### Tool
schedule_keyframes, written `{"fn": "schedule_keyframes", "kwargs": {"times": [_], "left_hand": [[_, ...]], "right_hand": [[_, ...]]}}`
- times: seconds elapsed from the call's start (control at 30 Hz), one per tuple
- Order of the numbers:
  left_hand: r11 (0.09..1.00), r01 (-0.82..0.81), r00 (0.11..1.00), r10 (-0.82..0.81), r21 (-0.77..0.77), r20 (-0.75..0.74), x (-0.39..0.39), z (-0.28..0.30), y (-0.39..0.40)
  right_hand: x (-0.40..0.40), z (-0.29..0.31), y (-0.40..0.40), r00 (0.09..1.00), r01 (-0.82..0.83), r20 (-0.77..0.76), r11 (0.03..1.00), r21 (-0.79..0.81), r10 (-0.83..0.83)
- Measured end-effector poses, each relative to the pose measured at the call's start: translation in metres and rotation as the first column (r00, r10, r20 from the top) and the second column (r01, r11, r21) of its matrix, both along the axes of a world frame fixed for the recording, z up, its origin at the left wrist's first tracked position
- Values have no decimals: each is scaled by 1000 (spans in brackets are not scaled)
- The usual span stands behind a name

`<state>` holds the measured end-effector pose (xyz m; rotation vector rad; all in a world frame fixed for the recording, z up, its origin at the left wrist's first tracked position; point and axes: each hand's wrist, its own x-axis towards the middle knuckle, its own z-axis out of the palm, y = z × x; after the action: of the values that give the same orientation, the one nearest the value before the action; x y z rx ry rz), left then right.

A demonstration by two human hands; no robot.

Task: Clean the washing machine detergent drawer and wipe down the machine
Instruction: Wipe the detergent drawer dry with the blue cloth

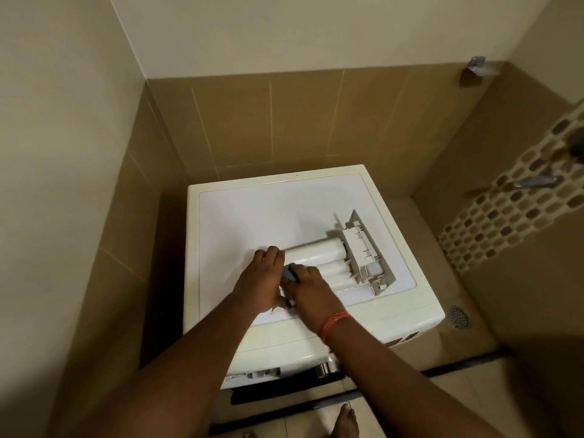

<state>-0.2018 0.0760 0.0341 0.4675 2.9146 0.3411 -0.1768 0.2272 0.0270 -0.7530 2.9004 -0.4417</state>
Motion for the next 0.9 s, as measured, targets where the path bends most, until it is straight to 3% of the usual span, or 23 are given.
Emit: {"fn": "schedule_keyframes", "kwargs": {"times": [0.2,0.27,0.37,0.43,0.53,0.6,0.67,0.73,0.8,0.9], "left_hand": [[997,1,1000,-1,-74,1,0,3,2],[992,-5,1000,2,-128,-19,5,2,7],[979,47,987,-76,-201,-141,26,-3,22],[965,121,982,-151,-233,-116,43,-8,36],[962,123,984,-150,-245,-96,52,-8,51],[956,105,986,-136,-274,-94,49,-10,56],[941,114,982,-155,-318,-108,48,-8,57],[930,89,980,-147,-356,-138,48,-4,59],[921,70,981,-132,-382,-140,49,0,63],[925,35,995,-69,-378,-76,51,6,70]], "right_hand": [[-23,24,63,965,250,56,963,97,-257],[-35,33,67,946,315,80,949,-9,-313],[-56,42,61,927,364,-34,920,-144,-373],[-64,39,51,941,335,-39,942,-18,-335],[-72,25,33,979,183,16,907,378,-204],[-76,25,28,994,74,50,918,390,-101],[-78,32,28,991,-132,37,944,302,126],[-87,39,41,966,-256,49,918,302,254],[-99,41,59,966,-257,107,901,350,235],[-111,48,68,986,-132,-15,838,529,165]]}}
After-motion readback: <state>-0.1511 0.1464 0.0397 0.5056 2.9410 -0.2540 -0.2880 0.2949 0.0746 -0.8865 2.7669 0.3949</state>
